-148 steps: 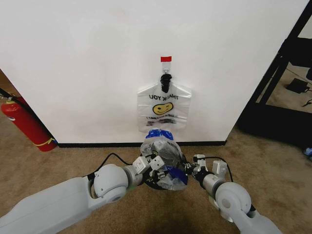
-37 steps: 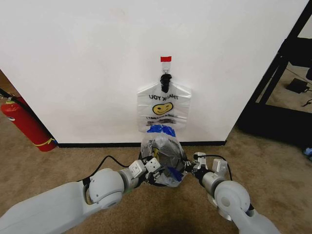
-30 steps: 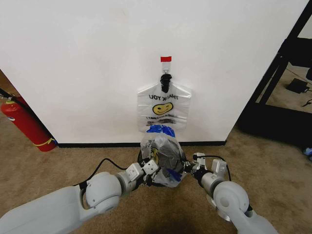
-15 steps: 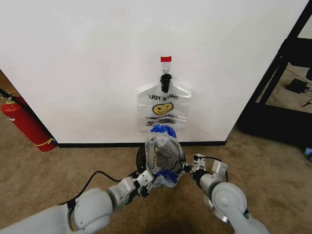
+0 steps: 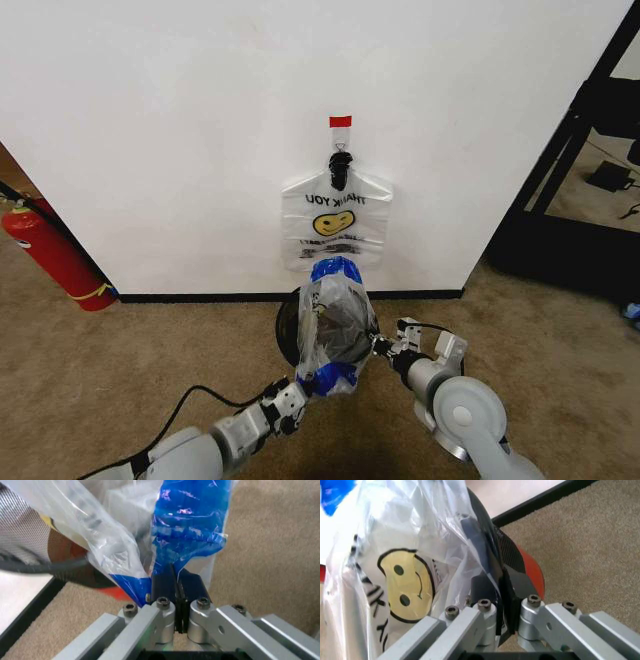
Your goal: Pick up the garbage bag from the wall and place it over the trash bin.
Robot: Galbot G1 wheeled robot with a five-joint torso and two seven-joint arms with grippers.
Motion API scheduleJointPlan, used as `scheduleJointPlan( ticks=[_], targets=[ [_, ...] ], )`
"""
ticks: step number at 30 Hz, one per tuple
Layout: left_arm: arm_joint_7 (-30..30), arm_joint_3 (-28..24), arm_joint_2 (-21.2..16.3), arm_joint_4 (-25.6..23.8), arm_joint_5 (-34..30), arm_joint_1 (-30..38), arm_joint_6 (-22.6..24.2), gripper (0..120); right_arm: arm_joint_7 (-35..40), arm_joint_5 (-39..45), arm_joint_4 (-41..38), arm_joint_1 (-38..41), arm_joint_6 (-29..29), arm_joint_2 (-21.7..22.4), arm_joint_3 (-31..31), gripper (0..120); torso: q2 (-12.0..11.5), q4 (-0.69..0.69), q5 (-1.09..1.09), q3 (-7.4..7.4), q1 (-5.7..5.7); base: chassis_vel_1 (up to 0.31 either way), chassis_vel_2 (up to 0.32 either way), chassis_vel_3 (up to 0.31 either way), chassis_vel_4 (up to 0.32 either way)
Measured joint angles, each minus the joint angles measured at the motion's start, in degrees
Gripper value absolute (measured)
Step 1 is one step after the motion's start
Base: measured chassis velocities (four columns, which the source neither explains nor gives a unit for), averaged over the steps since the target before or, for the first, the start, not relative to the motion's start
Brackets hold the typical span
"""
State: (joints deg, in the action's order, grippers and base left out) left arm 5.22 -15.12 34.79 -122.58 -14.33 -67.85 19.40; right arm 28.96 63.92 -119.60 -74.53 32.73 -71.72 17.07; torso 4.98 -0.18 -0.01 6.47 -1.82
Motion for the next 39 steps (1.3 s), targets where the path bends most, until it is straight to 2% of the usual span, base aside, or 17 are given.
scheduleJointPlan(
  ticks=[6,14,20,31,34,36,39],
  targets=[
    [0.0,0.8,1.0,2.1,1.3,-1.2,-1.0,0,0.4,1.0,0.2,0.6,0.2,-0.7,-0.1,0,0.0,0.00,0.01,0.00,0.00,0.000,0.000,0.000,0.000],
    [0.1,-0.9,4.1,8.2,2.9,2.4,-2.3,0,0.4,1.9,0.0,0.1,0.7,-1.8,-0.3,0,0.0,-0.01,0.00,0.00,-0.01,0.000,0.000,0.000,0.000],
    [0.2,-1.0,5.7,12.2,3.8,4.2,-3.3,0,0.3,2.0,-0.3,-0.2,1.2,-1.0,-0.2,0,0.0,0.00,0.00,0.01,-0.01,0.000,0.000,0.000,0.000],
    [1.0,1.8,4.7,11.5,4.3,2.7,-3.8,0,-0.9,1.1,0.8,-0.1,1.3,0.5,-0.4,0,0.0,-0.01,0.01,0.01,-0.01,0.000,0.000,0.000,0.000],
    [1.6,4.4,3.8,9.4,6.2,-1.1,-3.4,14,-0.9,0.6,1.2,0.2,1.2,0.6,-0.4,0,0.0,0.00,0.00,0.01,-0.01,0.000,0.000,0.000,0.000],
    [1.6,5.2,3.5,8.8,6.7,-2.3,-3.4,16,-1.0,0.6,1.4,0.4,1.1,0.6,-0.3,0,0.0,-0.01,-0.01,0.01,-0.01,0.000,0.000,0.000,0.000],
    [1.5,7.8,2.1,6.9,8.9,-6.1,-3.7,30,-1.1,0.3,2.3,1.0,0.8,0.3,-0.2,0,0.0,0.01,0.01,0.00,-0.01,0.000,0.000,0.000,0.000]
  ],
)
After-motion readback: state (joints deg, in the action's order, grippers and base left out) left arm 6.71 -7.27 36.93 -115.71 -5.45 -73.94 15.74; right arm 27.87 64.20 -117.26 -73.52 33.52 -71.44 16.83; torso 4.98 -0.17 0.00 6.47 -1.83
